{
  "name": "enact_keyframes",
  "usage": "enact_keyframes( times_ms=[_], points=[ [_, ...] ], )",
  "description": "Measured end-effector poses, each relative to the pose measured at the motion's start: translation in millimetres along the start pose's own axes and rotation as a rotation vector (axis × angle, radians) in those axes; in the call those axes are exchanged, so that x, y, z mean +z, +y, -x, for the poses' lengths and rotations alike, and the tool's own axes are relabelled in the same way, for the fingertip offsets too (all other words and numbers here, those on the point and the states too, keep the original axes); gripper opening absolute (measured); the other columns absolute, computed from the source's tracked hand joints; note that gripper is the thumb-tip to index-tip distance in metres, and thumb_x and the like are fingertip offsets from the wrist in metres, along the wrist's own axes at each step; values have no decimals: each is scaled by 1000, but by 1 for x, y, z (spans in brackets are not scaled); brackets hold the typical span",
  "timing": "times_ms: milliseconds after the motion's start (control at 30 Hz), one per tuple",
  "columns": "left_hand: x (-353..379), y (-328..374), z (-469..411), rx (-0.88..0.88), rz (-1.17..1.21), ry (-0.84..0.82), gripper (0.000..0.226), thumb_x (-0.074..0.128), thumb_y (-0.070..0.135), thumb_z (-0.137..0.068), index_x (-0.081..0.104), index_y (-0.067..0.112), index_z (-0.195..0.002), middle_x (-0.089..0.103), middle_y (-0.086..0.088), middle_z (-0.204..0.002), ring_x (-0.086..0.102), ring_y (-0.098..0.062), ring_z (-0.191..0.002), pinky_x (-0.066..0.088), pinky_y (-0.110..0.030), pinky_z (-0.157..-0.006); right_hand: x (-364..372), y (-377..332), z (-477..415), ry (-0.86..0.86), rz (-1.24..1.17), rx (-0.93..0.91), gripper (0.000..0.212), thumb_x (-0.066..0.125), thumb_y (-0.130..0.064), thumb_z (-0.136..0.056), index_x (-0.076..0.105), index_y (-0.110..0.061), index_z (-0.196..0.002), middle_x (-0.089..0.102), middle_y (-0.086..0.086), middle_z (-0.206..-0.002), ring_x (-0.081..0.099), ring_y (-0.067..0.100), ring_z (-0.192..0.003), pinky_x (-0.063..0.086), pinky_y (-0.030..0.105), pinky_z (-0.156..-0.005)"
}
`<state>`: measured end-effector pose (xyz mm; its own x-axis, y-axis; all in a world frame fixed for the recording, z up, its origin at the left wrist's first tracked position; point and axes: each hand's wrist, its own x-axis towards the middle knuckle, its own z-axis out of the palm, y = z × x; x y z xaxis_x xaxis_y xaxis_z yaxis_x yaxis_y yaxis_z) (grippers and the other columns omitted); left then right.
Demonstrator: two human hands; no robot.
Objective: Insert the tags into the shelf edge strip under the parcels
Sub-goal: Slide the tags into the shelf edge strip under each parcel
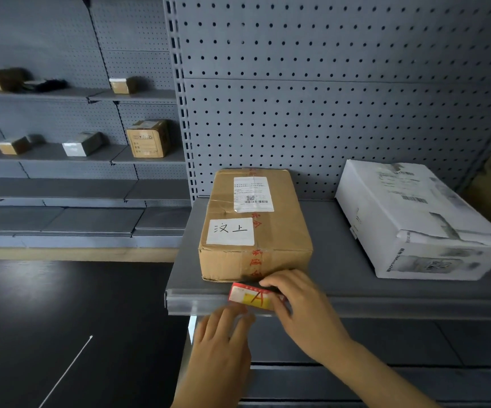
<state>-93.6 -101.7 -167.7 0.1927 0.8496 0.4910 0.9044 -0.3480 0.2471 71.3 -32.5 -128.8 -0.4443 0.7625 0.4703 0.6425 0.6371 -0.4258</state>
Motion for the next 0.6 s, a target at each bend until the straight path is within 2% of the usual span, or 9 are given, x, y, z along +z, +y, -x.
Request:
enact_keyframes(
  times_ms=[67,133,200,267,400,533,600],
  points=[
    [3,4,-7,31,22,0,57,86,10,-43,65,25,-94,65,5,-99,54,-12,-92,43,-26,-77,-6,2,4,14,24,2,20,63,-19,-88,60,-27,-106,62,-11,-104,52,2,-99,47,18,-84],
    [4,10,-19,76,38,-5,54,83,15,-48,61,29,-96,65,9,-95,58,-11,-87,44,-24,-75,-16,6,12,23,47,12,17,56,-23,-90,60,-27,-106,62,-11,-105,51,2,-100,47,19,-86],
    [6,22,-34,137,78,16,37,62,24,-65,50,32,-99,64,10,-93,60,-10,-83,46,-24,-73,-31,12,24,45,60,30,17,53,-21,-92,60,-25,-107,61,-10,-107,51,4,-101,44,19,-87],
    [8,37,-51,199,131,30,29,45,26,-69,47,31,-98,63,8,-89,56,-12,-80,42,-23,-70,-50,21,40,86,74,56,18,51,-20,-92,59,-24,-108,62,-8,-108,52,6,-100,40,19,-86],
    [23,81,-86,349,174,63,27,45,30,-71,51,30,-98,63,4,-89,53,-16,-78,35,-27,-65,-99,43,76,143,127,182,21,48,-19,-91,59,-24,-108,61,-8,-109,50,5,-99,38,16,-85],
    [44,140,-111,463,227,44,28,45,32,-71,56,28,-96,62,2,-86,59,-20,-71,46,-30,-57,-152,66,120,178,166,281,21,54,-15,-92,59,-24,-110,60,-8,-111,49,6,-103,40,20,-89],
    [55,173,-120,511,248,-7,29,45,36,-69,52,31,-97,60,4,-84,59,-16,-68,48,-27,-51,-180,80,145,211,205,304,21,54,-16,-91,59,-26,-109,60,-9,-111,50,7,-104,42,23,-89]
  ],
)
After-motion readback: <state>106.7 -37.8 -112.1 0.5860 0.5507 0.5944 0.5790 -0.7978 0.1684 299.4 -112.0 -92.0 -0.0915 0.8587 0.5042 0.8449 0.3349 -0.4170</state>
